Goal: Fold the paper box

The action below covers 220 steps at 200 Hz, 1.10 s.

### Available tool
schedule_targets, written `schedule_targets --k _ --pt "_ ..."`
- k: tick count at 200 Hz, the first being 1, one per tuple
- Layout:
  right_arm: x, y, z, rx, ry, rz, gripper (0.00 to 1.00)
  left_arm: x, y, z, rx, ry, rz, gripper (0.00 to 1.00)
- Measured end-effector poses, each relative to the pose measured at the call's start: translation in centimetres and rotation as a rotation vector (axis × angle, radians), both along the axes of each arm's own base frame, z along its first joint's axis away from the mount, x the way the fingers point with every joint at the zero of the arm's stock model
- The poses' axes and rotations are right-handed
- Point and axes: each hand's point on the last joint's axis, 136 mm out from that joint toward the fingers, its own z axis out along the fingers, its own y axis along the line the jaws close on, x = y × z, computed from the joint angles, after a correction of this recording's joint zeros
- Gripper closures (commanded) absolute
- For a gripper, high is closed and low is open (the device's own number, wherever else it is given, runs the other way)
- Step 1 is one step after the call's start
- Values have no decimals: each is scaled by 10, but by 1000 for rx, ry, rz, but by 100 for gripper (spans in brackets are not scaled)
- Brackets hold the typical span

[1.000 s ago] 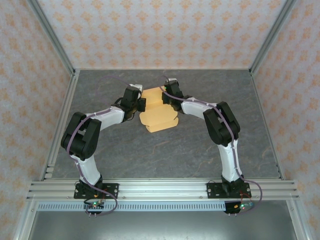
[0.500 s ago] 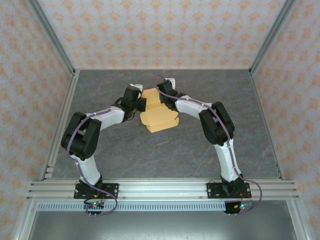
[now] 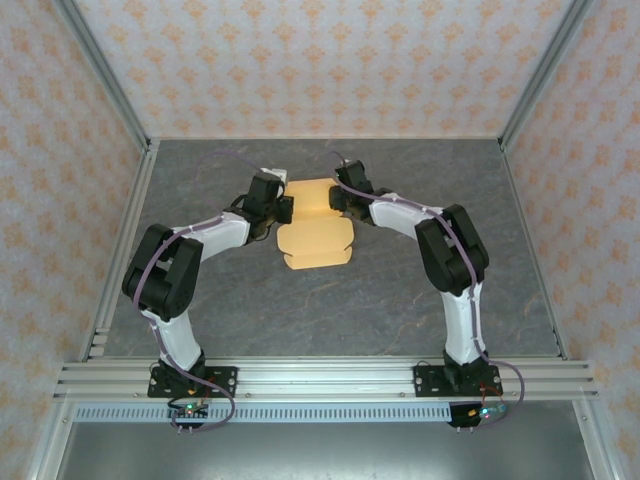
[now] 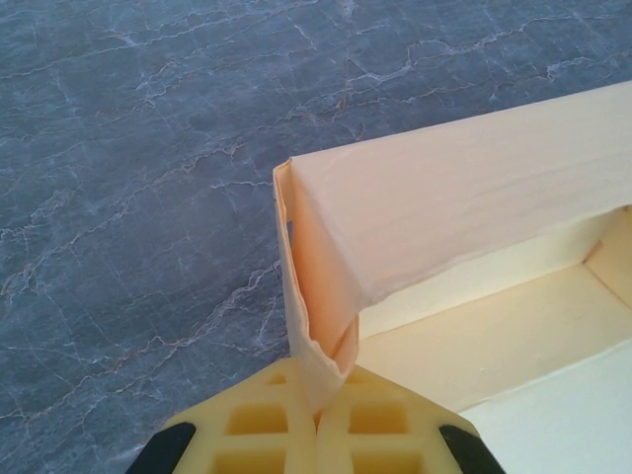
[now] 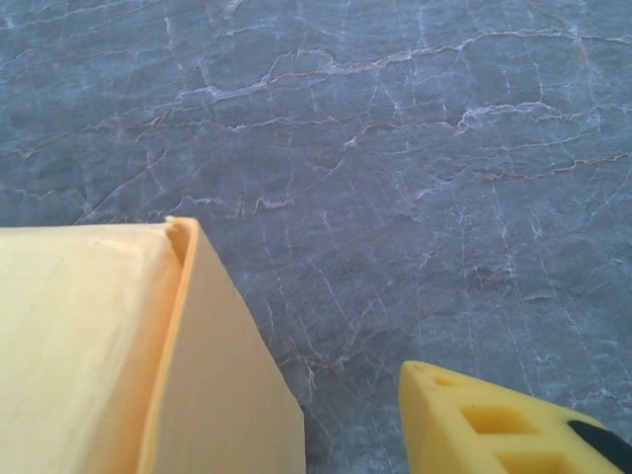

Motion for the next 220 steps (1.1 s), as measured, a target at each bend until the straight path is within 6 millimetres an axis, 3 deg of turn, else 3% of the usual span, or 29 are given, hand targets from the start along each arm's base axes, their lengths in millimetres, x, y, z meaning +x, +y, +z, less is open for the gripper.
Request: schedule_targets --k 79,120,146,179,220 --pt "-16 22 15 110 31 137 19 -2 1 -3 9 23 1 100" --pt "-24 25 23 138 37 168 11 -1 2 -5 21 52 8 100" --pt "-41 18 40 150 30 178 10 0 4 -5 38 98 24 100" --pt "-63 9 78 186 -19 194 10 -2 6 0 48 150 31 100" --pt "-80 -4 112 210 -79 188 10 -24 11 -12 11 300 -22 100"
